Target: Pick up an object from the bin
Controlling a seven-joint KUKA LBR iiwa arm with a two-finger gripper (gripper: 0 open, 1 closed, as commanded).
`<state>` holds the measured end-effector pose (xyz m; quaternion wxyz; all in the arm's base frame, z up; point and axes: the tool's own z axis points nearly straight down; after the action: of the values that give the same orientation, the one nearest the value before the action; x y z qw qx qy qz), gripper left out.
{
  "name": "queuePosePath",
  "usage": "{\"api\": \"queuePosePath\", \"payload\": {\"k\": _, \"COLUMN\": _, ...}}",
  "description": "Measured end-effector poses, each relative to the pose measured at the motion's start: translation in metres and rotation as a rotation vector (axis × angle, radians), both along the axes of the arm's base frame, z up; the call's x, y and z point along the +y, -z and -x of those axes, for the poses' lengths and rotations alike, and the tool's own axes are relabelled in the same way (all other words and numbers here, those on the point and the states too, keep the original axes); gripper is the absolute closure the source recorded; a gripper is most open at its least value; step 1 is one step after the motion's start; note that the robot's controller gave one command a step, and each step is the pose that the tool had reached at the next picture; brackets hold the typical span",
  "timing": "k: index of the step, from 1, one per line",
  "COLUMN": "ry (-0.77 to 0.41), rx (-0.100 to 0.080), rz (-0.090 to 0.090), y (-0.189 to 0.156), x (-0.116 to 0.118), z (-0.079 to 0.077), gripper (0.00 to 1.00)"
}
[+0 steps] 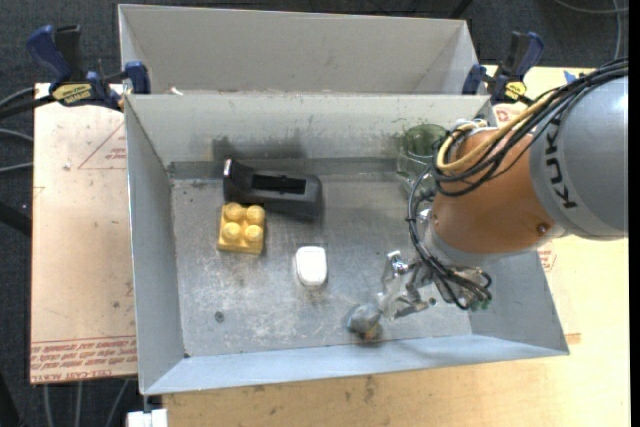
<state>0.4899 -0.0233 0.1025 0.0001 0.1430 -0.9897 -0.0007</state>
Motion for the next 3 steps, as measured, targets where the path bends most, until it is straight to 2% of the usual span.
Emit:
{"api": "queuePosePath", "payload": {"k": 1, "ry": 0.0, "rx": 0.0, "rz": 0.0, "y": 0.0, "x": 0.0, "z": 0.0, "gripper": 0.0}}
{"api": "queuePosePath", "payload": {"k": 2, "ry": 0.0, "rx": 0.0, "rz": 0.0, "y": 0.0, "x": 0.0, "z": 0.0, "gripper": 0.0}}
{"api": "queuePosePath", "payload": {"k": 3, "ry": 0.051, "rx": -0.033, "rz": -0.003, "y": 0.023, "x": 0.049, "z": -0.001, "gripper": 1.0}}
